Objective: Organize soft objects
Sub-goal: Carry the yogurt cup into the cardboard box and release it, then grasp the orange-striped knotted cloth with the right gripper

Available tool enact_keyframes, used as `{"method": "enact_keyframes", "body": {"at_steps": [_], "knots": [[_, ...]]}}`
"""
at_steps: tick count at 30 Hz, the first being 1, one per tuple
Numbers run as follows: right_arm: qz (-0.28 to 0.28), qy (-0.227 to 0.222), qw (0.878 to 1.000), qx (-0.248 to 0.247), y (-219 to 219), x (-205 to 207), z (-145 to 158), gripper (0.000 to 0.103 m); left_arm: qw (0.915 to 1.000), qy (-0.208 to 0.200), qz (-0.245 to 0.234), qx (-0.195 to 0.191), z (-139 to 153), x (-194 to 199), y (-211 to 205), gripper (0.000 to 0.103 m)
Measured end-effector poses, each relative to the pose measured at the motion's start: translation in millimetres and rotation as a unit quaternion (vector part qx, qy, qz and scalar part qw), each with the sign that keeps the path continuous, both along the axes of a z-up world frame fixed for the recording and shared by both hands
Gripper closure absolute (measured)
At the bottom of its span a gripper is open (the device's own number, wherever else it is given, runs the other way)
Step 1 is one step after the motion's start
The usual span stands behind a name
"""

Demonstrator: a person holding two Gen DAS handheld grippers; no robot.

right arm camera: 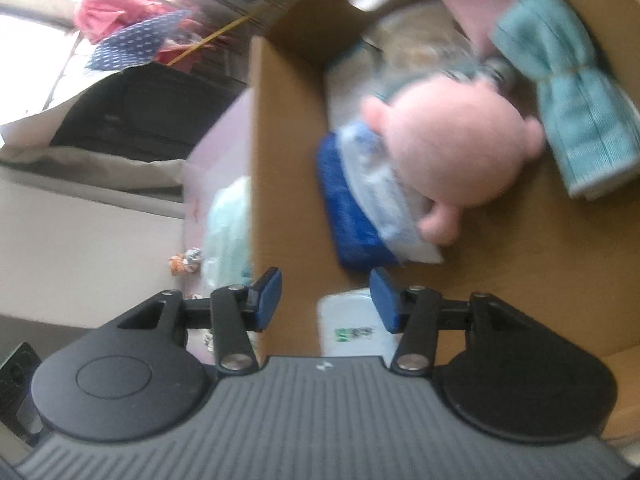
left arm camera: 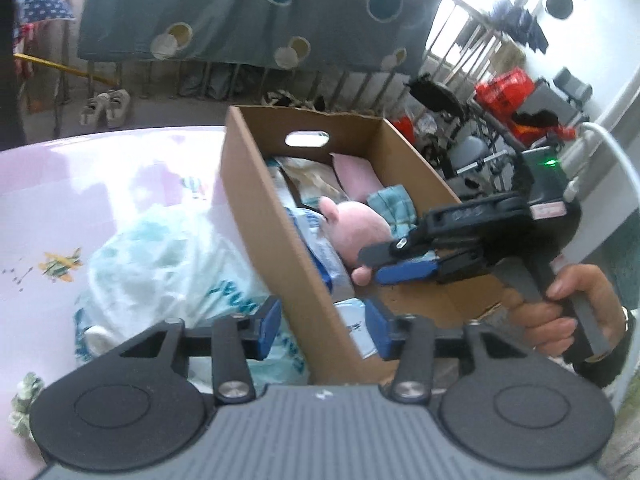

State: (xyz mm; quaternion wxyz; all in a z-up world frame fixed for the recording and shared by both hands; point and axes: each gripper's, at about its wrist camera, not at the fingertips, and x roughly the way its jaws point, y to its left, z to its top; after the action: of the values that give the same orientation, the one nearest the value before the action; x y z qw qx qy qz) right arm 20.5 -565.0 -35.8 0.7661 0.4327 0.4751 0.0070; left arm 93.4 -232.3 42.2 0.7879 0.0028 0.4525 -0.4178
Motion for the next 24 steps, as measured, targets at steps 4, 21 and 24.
{"method": "enact_keyframes", "body": {"at_steps": [4, 21, 24], "knots": [[0.023, -0.037, 0.999, -0.022, 20, 13, 32, 0.049, 0.9995, -0.002, 0.03, -0.009, 1, 1, 38, 0.046], [0.269, -0.131, 0.953, -0.055, 238, 192, 57, 0.039, 0.9076, -0.118, 0.388, 0.107, -47, 61, 193, 0.041], [0.316, -0.13, 0.938, -0.059, 286, 239, 40, 0.039, 0.883, -0.111, 0.438, 0.128, -68, 91, 210, 0.043]]}}
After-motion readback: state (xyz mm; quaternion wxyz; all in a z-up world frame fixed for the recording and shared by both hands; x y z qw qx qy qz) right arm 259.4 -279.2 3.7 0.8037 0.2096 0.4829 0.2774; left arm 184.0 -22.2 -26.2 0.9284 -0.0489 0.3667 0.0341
